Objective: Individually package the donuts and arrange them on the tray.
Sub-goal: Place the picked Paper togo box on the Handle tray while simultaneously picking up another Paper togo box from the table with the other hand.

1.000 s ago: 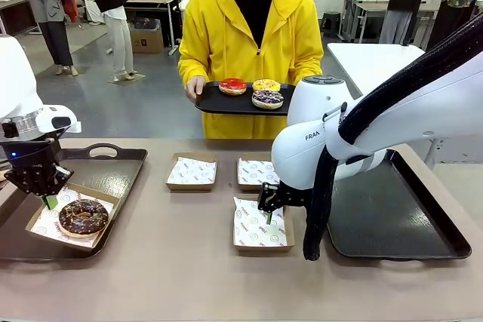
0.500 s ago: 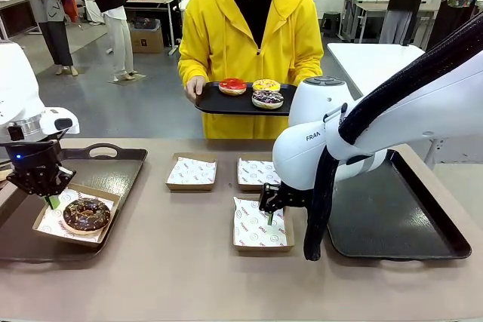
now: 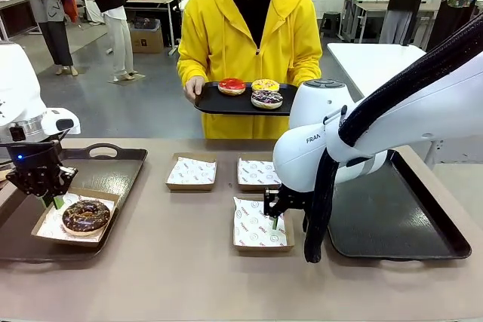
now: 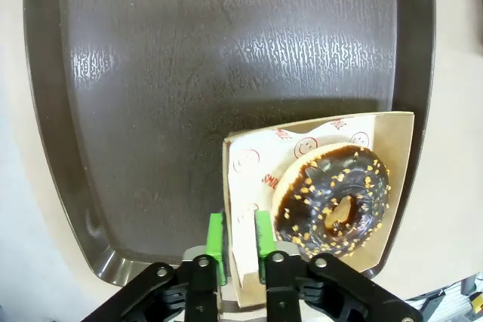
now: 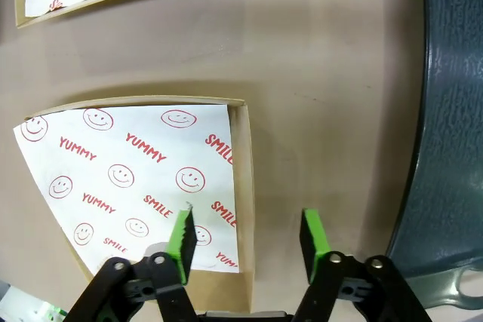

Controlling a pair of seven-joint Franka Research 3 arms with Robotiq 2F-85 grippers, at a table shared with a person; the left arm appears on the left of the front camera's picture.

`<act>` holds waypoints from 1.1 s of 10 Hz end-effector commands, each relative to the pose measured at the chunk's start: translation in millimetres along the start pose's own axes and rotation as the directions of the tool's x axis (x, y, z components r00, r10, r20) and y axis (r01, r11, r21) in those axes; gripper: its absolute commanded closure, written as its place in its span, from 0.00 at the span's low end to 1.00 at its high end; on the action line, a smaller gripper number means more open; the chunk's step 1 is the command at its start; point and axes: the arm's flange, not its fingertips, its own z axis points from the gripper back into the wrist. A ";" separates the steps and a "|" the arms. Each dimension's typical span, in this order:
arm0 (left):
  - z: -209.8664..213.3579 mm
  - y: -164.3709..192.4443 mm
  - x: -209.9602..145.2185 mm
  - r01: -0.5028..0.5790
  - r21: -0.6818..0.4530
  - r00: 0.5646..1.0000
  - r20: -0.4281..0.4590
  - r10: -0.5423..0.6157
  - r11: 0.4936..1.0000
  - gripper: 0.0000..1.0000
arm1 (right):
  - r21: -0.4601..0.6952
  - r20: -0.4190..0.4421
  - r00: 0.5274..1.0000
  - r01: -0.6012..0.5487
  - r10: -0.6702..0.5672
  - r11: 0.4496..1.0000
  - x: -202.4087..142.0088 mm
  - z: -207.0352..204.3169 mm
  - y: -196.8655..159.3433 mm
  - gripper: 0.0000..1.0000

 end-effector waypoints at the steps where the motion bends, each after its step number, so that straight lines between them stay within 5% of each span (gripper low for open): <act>1: 0.3 1.7 1.4 0.008 0.026 1.000 0.022 -0.008 1.000 0.00 | 0.014 0.020 1.000 -0.001 0.001 1.000 -0.8 -6.0 0.3 1.00; 2: 0.9 2.0 1.1 0.009 0.025 1.000 0.023 -0.010 1.000 0.00 | 0.014 0.020 1.000 0.002 -0.002 1.000 -0.4 -6.5 0.4 1.00; 3: 1.3 2.2 0.7 0.006 0.021 1.000 0.025 -0.007 1.000 0.22 | 0.012 0.020 1.000 0.003 -0.003 1.000 -0.9 -6.7 1.0 0.86; 5: 2.0 1.9 0.5 0.007 0.016 1.000 0.023 -0.007 1.000 0.00 | 0.010 0.020 1.000 0.009 -0.009 1.000 -0.2 -6.8 1.0 1.00; 7: 3.5 1.9 0.1 0.003 0.003 1.000 0.022 -0.003 1.000 0.00 | 0.007 0.021 1.000 0.015 -0.015 1.000 0.2 -6.7 0.9 1.00; 8: 4.1 1.8 -0.1 0.001 -0.005 1.000 0.020 -0.001 1.000 0.12 | 0.007 0.022 1.000 0.017 -0.017 1.000 0.1 -6.8 0.9 1.00; 11: 6.1 1.8 -0.8 0.005 -0.036 1.000 0.020 -0.005 0.999 0.00 | 0.014 0.029 0.999 0.021 -0.021 1.000 -1.2 -4.2 1.3 1.00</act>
